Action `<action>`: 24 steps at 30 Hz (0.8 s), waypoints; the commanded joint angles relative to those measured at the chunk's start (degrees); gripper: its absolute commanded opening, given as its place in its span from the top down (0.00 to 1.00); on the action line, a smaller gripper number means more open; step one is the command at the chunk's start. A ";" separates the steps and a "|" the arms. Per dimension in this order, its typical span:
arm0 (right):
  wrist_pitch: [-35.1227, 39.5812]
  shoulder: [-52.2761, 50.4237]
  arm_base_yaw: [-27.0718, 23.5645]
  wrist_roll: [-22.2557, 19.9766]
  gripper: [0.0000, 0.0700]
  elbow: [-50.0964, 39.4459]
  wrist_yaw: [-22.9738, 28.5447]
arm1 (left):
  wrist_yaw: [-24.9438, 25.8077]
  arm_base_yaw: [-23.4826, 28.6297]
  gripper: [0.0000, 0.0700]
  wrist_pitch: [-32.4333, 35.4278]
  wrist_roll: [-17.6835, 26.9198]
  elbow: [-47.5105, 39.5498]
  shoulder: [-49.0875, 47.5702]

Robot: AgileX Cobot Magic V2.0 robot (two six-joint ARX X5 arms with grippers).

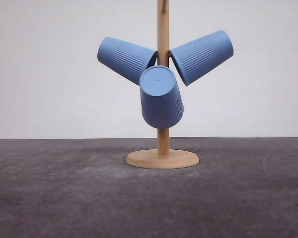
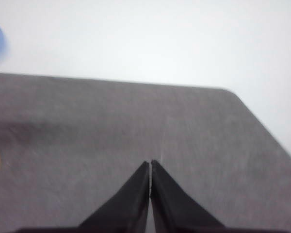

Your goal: Place three cups

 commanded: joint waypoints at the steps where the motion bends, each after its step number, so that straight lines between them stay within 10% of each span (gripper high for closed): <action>1: 4.79 -2.77 0.09 1.65 1.00 -5.56 -0.04 | 0.04 -0.04 0.98 -0.26 -0.04 -0.81 0.00; 24: 0.62 -14.51 2.41 1.68 1.00 -17.42 0.47 | 0.04 -0.02 0.98 -0.26 -0.04 -0.81 0.00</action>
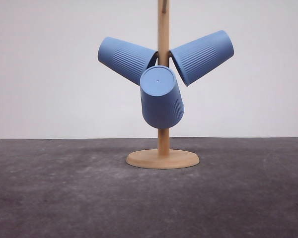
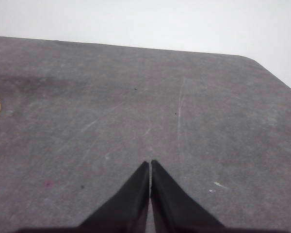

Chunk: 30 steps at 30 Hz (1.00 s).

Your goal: Place three cups

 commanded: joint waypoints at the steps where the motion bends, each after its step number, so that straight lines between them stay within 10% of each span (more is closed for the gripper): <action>1: -0.46 0.00 -0.04 0.81 1.00 -0.17 -0.21 | 0.06 -0.03 0.98 -0.26 -0.04 -0.81 -0.02; 30: 1.04 0.00 -2.45 1.40 1.00 -0.19 -0.59 | 0.06 1.50 0.98 -0.26 -0.04 -0.81 -0.11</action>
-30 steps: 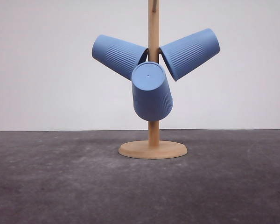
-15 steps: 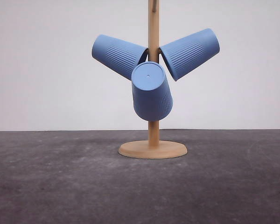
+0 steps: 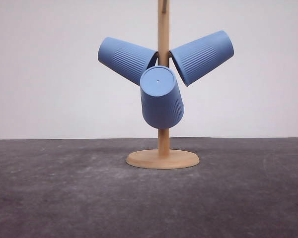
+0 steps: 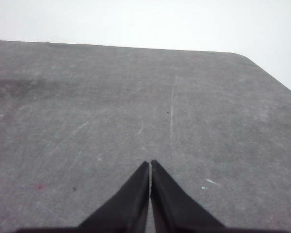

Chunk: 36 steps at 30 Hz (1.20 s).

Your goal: Place three cups

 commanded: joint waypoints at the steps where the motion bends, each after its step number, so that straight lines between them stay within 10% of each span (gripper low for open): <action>1: 0.74 0.00 -0.09 0.55 1.00 -0.16 -0.02 | 0.07 0.65 0.98 -0.26 -0.03 -0.81 -0.10; 36: 0.74 0.00 -0.09 0.55 1.00 -0.15 -0.02 | 0.07 1.41 0.98 -0.26 -0.03 -0.81 -0.08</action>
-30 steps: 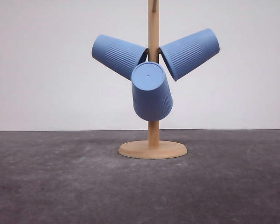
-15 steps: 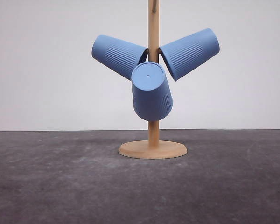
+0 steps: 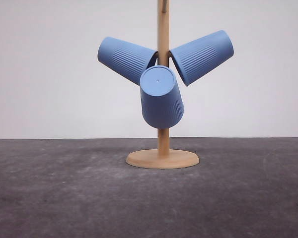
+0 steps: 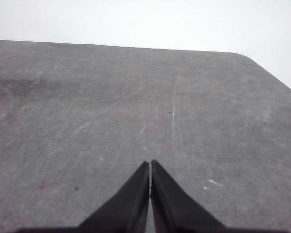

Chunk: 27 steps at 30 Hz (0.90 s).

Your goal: Place three cups

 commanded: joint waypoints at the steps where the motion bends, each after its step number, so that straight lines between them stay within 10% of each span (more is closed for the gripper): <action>1: 0.74 0.00 -0.09 0.55 1.00 -0.15 -0.02 | 0.07 0.09 0.98 -0.26 -0.04 -0.81 -0.09; 27: 0.74 0.00 -0.09 0.55 1.00 -0.15 -0.02 | 0.07 0.09 0.98 -0.26 -0.04 -0.81 -0.09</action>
